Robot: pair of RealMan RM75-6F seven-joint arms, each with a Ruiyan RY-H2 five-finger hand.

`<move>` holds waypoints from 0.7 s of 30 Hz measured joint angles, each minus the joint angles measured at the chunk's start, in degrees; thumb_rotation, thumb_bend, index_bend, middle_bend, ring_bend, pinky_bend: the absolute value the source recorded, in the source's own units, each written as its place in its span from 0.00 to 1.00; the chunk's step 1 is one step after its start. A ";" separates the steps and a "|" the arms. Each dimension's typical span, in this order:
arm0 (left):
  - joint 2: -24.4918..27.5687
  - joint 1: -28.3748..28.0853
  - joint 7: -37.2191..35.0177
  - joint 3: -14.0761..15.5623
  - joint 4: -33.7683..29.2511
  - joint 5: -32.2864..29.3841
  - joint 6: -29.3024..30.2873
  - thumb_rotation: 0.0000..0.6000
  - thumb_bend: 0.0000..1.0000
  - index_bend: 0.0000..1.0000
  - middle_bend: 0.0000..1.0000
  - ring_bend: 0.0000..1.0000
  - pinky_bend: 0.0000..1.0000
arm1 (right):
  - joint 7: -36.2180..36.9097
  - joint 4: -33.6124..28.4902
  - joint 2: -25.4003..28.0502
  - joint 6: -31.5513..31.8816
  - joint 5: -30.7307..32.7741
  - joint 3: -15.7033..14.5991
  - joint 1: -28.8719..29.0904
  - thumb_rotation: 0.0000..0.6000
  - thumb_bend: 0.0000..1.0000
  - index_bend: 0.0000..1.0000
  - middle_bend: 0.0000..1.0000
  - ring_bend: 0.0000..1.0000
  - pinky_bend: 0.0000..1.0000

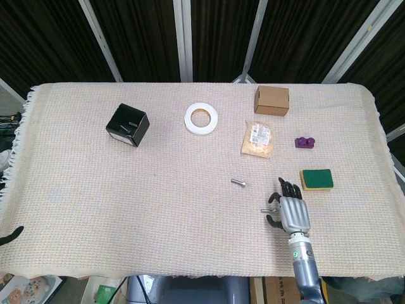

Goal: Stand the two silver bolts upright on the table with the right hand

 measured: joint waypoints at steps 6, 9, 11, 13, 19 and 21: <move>0.00 -0.05 0.03 -0.02 0.00 -0.04 -0.05 1.00 0.15 0.14 0.12 0.01 0.08 | 0.39 1.04 -0.47 -0.50 0.96 -0.05 0.47 1.00 0.28 0.51 0.00 0.00 0.01; -0.01 -0.03 0.03 -0.03 0.00 -0.05 -0.02 1.00 0.15 0.14 0.12 0.01 0.08 | 0.53 1.54 -0.77 -0.62 1.39 -0.13 0.67 1.00 0.28 0.52 0.00 0.00 0.01; -0.02 -0.03 0.04 -0.03 0.00 -0.04 -0.01 1.00 0.15 0.14 0.12 0.01 0.08 | 0.57 1.69 -0.85 -0.64 1.46 -0.20 0.74 1.00 0.28 0.52 0.00 0.00 0.01; -0.02 -0.04 0.05 -0.03 0.00 -0.03 -0.01 1.00 0.15 0.14 0.12 0.01 0.08 | 0.58 1.85 -0.98 -0.65 1.53 -0.27 0.83 1.00 0.28 0.53 0.00 0.00 0.01; -0.04 -0.03 0.10 -0.01 -0.02 -0.02 0.01 1.00 0.15 0.14 0.12 0.01 0.08 | 0.46 2.35 -1.42 -0.73 1.74 -0.36 1.20 1.00 0.29 0.53 0.00 0.00 0.01; -0.04 -0.03 0.09 -0.03 -0.02 -0.04 0.02 1.00 0.15 0.14 0.12 0.01 0.08 | 0.34 2.64 -1.59 -0.80 1.96 -0.31 1.38 1.00 0.29 0.53 0.00 0.00 0.01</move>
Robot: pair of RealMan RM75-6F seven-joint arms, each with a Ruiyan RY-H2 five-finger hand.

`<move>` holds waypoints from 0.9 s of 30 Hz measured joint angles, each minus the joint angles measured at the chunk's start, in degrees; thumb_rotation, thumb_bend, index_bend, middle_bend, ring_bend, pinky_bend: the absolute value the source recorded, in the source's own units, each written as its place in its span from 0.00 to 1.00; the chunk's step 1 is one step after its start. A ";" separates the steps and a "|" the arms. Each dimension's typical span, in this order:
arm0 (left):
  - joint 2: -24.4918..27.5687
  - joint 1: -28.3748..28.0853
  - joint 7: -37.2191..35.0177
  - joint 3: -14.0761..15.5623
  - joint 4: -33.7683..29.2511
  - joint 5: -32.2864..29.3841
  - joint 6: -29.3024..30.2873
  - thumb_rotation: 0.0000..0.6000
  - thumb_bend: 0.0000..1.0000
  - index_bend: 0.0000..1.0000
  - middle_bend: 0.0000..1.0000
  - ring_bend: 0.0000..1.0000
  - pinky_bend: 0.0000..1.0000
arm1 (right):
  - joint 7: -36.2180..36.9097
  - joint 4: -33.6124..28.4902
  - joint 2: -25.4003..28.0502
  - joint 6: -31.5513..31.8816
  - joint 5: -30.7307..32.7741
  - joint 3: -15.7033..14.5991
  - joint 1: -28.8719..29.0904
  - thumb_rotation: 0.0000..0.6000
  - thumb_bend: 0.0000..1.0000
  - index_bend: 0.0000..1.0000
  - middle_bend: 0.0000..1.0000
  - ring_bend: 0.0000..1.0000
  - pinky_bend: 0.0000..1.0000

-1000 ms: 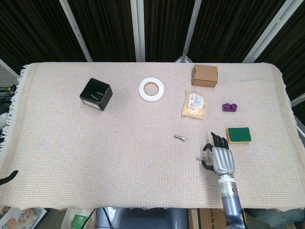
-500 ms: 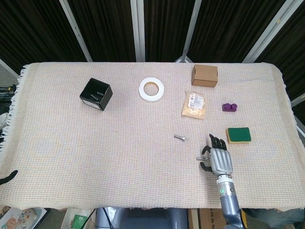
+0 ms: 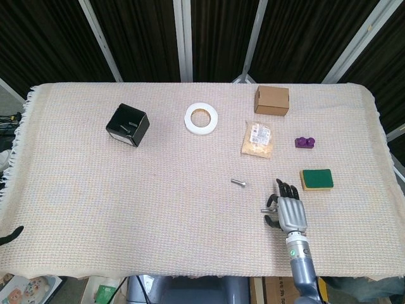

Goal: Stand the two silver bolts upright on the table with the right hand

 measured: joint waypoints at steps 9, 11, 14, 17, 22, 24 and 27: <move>-0.07 -0.05 0.24 -0.02 -0.05 -0.06 -0.06 1.00 0.15 0.14 0.12 0.01 0.08 | -0.89 1.11 -0.76 -0.53 1.59 0.33 0.84 1.00 0.31 0.55 0.00 0.00 0.01; -0.09 -0.07 0.31 -0.04 -0.07 -0.10 -0.07 1.00 0.15 0.14 0.12 0.01 0.08 | -1.05 1.30 -0.89 -0.65 2.05 0.42 0.99 1.00 0.31 0.55 0.00 0.00 0.01; -0.13 -0.09 0.43 -0.05 -0.09 -0.12 -0.09 1.00 0.15 0.14 0.12 0.01 0.08 | -1.26 1.58 -1.09 -0.73 2.53 0.50 1.22 1.00 0.32 0.55 0.00 0.00 0.01; -0.15 -0.11 0.53 -0.07 -0.12 -0.16 -0.12 1.00 0.15 0.14 0.12 0.01 0.08 | -1.34 1.75 -1.29 -0.77 2.89 0.48 1.42 1.00 0.32 0.56 0.00 0.00 0.01; -0.18 -0.12 0.60 -0.08 -0.15 -0.19 -0.11 1.00 0.15 0.14 0.12 0.01 0.08 | -1.31 1.86 -1.52 -0.84 3.29 0.41 1.69 1.00 0.35 0.58 0.00 0.00 0.01; -0.21 -0.14 0.66 -0.08 -0.16 -0.19 -0.12 1.00 0.15 0.14 0.12 0.01 0.08 | -1.15 1.89 -1.54 -0.88 3.38 0.36 1.73 1.00 0.36 0.58 0.00 0.00 0.01; -0.21 -0.16 0.71 -0.08 -0.15 -0.22 -0.18 1.00 0.15 0.14 0.12 0.01 0.08 | -0.93 1.87 -1.53 -1.01 3.52 0.31 1.78 1.00 0.36 0.58 0.00 0.00 0.01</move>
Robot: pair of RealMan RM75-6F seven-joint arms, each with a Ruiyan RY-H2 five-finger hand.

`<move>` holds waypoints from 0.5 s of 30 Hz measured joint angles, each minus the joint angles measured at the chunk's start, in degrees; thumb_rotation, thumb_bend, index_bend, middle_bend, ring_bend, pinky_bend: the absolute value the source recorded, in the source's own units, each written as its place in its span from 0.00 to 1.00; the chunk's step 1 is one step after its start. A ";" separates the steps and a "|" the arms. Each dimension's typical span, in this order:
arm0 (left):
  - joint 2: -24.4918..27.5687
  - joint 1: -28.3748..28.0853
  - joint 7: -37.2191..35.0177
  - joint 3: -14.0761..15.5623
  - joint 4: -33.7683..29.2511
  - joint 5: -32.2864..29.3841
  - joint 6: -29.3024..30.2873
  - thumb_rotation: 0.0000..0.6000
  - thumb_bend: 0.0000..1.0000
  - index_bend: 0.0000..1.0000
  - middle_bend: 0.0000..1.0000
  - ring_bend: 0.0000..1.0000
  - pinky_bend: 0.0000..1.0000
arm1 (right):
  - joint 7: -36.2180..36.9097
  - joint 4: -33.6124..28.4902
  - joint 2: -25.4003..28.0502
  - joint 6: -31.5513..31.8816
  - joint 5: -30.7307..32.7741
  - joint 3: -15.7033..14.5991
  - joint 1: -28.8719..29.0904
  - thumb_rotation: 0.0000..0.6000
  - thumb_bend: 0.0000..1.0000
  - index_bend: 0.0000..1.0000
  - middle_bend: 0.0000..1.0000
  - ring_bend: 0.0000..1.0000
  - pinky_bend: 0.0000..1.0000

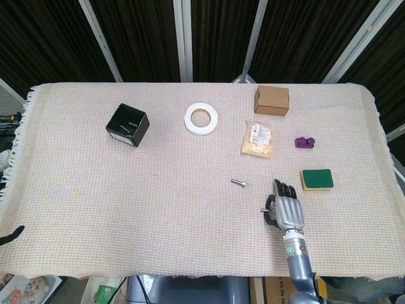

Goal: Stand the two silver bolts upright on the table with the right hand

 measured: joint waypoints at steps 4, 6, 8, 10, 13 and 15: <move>0.01 -0.02 0.03 -0.03 -0.02 -0.07 -0.03 1.00 0.15 0.14 0.12 0.01 0.08 | 0.20 -0.34 0.12 -0.04 -0.04 -0.09 0.14 1.00 0.35 0.59 0.00 0.00 0.02; 0.02 -0.02 0.03 -0.03 -0.02 -0.11 -0.03 1.00 0.15 0.14 0.12 0.01 0.08 | 0.35 -0.74 0.22 0.08 -0.38 -0.14 0.18 1.00 0.36 0.59 0.00 0.00 0.01; 0.01 -0.03 0.04 -0.04 -0.02 -0.12 -0.04 1.00 0.15 0.14 0.12 0.01 0.08 | 0.57 -1.26 0.38 0.24 -0.76 -0.18 0.20 1.00 0.36 0.59 0.00 0.00 0.02; 0.00 -0.03 0.06 -0.04 -0.02 -0.11 -0.04 1.00 0.15 0.14 0.12 0.01 0.08 | 0.92 -1.90 0.58 0.52 -1.35 -0.21 0.19 1.00 0.36 0.59 0.00 0.00 0.02; -0.01 -0.07 0.16 -0.02 -0.03 -0.11 -0.11 1.00 0.15 0.14 0.12 0.01 0.08 | 1.28 -2.93 0.99 0.86 -2.08 -0.31 0.15 1.00 0.36 0.59 0.00 0.00 0.02; -0.01 -0.08 0.20 0.01 -0.05 -0.09 -0.14 1.00 0.15 0.14 0.12 0.01 0.08 | 1.46 -3.46 1.33 1.07 -2.33 -0.36 0.12 1.00 0.36 0.59 0.00 0.00 0.02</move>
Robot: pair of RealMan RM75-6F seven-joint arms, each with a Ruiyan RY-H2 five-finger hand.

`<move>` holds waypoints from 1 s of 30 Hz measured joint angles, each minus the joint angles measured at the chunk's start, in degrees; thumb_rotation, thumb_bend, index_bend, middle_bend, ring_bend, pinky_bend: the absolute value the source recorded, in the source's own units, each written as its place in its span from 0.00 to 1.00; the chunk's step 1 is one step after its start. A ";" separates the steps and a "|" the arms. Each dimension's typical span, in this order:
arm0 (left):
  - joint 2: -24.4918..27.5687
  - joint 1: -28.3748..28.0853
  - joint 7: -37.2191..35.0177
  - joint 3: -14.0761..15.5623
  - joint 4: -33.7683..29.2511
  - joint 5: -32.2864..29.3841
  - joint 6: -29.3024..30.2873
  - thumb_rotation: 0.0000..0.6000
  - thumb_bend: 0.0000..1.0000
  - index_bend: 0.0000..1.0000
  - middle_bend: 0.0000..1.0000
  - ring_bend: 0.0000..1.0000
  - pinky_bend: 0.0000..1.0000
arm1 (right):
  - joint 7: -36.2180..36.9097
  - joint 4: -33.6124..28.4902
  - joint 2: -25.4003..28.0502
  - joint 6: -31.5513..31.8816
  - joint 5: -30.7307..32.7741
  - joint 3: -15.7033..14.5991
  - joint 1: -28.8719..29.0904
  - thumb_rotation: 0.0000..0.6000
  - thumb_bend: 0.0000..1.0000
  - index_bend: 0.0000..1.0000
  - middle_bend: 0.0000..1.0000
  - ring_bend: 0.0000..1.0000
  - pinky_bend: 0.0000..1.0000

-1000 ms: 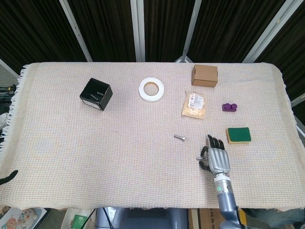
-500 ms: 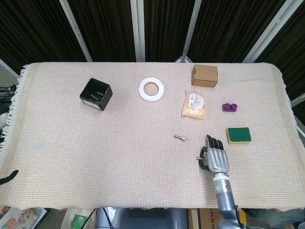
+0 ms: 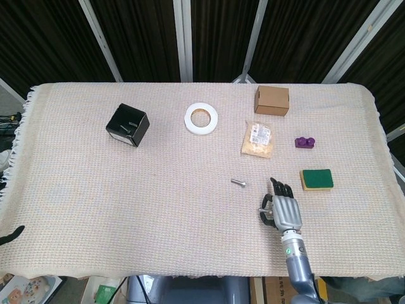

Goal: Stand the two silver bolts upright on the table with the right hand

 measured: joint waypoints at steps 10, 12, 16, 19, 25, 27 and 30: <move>-0.01 -0.01 0.08 -0.02 -0.01 -0.08 -0.01 1.00 0.15 0.14 0.12 0.01 0.08 | 0.79 -0.75 1.23 0.28 1.22 0.99 -0.02 1.00 0.36 0.59 0.00 0.00 0.02; -0.05 -0.03 0.25 0.01 -0.05 -0.02 -0.03 1.00 0.15 0.14 0.12 0.01 0.08 | 1.18 -0.99 1.55 0.32 1.48 1.35 -0.03 1.00 0.36 0.59 0.00 0.00 0.02; -0.14 -0.04 0.50 0.00 -0.11 -0.06 -0.01 1.00 0.15 0.14 0.12 0.01 0.08 | 1.71 -1.57 2.40 0.23 2.46 1.85 -0.05 1.00 0.36 0.59 0.00 0.00 0.02; -0.19 -0.07 0.72 0.04 -0.15 -0.05 -0.07 1.00 0.15 0.14 0.12 0.01 0.08 | 1.99 -1.81 2.88 0.16 2.94 2.08 -0.01 1.00 0.36 0.59 0.00 0.00 0.02; -0.29 -0.06 0.93 0.07 -0.20 0.02 0.03 1.00 0.15 0.14 0.12 0.01 0.08 | 2.13 -1.99 3.30 0.24 3.47 2.25 0.16 1.00 0.35 0.59 0.00 0.00 0.02; -0.29 -0.06 0.95 0.06 -0.21 -0.01 0.02 1.00 0.15 0.14 0.12 0.01 0.08 | 2.10 -2.01 3.37 0.21 3.73 2.32 0.27 1.00 0.35 0.59 0.00 0.00 0.02; -0.27 -0.02 0.89 0.09 -0.20 0.07 0.09 1.00 0.15 0.14 0.12 0.01 0.08 | 2.08 -1.93 3.40 0.11 4.28 2.49 0.46 1.00 0.36 0.59 0.00 0.00 0.02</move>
